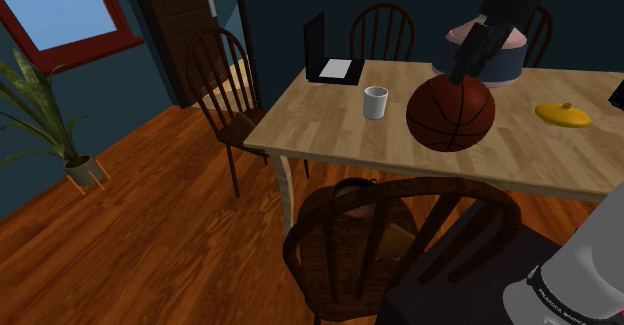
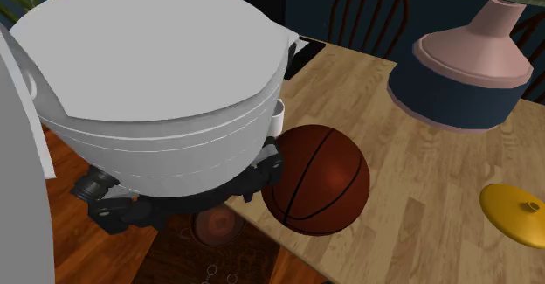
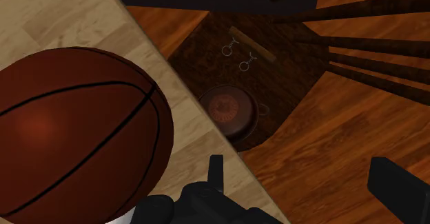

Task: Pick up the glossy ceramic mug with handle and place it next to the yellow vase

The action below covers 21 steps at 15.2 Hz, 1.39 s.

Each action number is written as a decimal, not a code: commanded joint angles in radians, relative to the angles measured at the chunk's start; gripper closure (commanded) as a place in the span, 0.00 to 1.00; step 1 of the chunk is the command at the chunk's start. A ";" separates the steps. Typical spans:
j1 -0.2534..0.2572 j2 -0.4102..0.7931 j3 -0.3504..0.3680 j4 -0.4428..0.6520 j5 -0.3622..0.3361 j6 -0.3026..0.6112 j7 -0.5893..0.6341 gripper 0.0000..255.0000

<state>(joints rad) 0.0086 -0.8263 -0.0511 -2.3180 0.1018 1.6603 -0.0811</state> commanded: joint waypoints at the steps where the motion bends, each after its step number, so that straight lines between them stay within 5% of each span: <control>1: 0.000 0.000 0.000 0.000 0.000 0.000 0.000 0.00; 11: -0.017 0.356 -0.034 0.111 -0.050 0.203 -0.052 0.00; 21: -0.035 0.738 -0.067 0.344 -0.077 0.313 -0.090 0.00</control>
<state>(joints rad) -0.0247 -0.1336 -0.1154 -1.9997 0.0268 1.9579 -0.1678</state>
